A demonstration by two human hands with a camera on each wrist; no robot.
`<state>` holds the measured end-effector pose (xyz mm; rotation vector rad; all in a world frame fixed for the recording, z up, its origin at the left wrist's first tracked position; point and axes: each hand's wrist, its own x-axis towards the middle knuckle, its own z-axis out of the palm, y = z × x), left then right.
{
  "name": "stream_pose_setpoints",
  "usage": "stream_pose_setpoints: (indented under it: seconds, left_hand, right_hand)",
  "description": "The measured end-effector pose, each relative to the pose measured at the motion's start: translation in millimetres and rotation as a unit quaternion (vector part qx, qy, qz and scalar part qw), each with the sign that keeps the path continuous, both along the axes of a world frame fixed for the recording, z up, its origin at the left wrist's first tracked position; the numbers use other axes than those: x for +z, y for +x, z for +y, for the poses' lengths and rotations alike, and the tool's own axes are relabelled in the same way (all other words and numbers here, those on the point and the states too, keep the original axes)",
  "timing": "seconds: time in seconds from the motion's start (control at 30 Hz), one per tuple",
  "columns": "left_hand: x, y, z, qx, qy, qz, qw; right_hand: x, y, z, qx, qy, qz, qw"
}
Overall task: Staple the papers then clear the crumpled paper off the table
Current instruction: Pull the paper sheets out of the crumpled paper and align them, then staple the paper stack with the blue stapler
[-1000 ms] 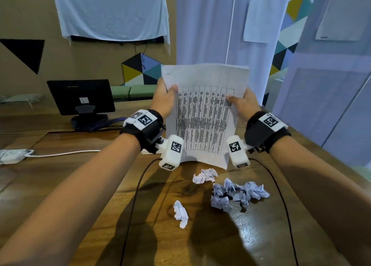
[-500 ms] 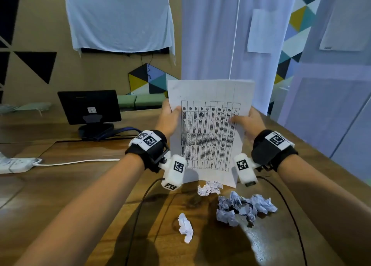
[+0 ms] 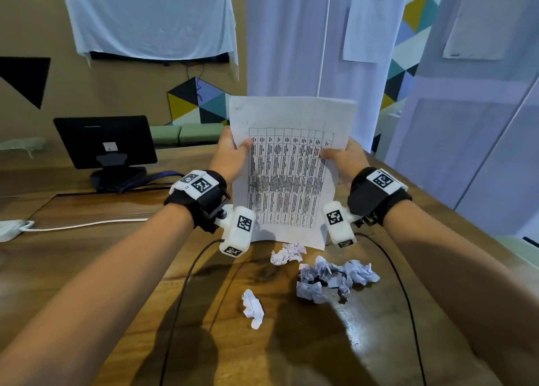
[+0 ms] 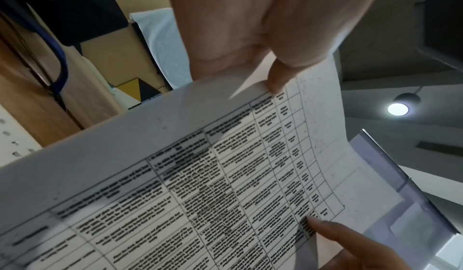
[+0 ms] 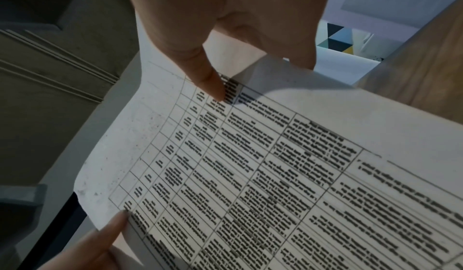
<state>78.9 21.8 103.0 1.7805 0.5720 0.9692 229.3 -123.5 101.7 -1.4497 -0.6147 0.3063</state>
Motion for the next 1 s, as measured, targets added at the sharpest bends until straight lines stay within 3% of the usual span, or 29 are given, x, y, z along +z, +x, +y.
stream_pose_setpoints:
  seconds: [0.17,0.43,0.53,0.6,0.67,0.77,0.87,1.0]
  left_hand:
    - [0,1,-4,-0.007,-0.012,-0.028,1.000]
    - [-9,8,-5,-0.017,-0.015,0.019,1.000]
    - [-8,9,-4,-0.026,-0.017,0.008,0.999]
    - [-10,9,-1,-0.029,-0.026,0.002,0.999]
    - [-12,12,2,-0.030,-0.024,0.003,0.999]
    - [-16,17,4,-0.022,-0.009,-0.002,1.000]
    - [-20,22,10,-0.010,-0.005,-0.012,1.000]
    - [-26,25,25,-0.025,-0.014,-0.032,0.999]
  right_hand:
    - [4,5,-4,-0.008,-0.007,-0.011,1.000]
    - [-18,17,-8,-0.024,-0.072,-0.040,0.996]
    - [-21,22,-22,-0.038,-0.127,-0.053,0.990]
    - [-29,29,-40,-0.038,-0.216,-0.070,0.973]
    - [-38,38,-63,-0.028,-0.337,-0.105,0.935]
    - [-46,44,-105,-0.014,-0.503,-0.180,0.845]
    - [-55,45,-146,-0.024,-0.617,-0.223,0.754]
    - [-78,45,-187,-0.038,-0.726,-0.204,0.656]
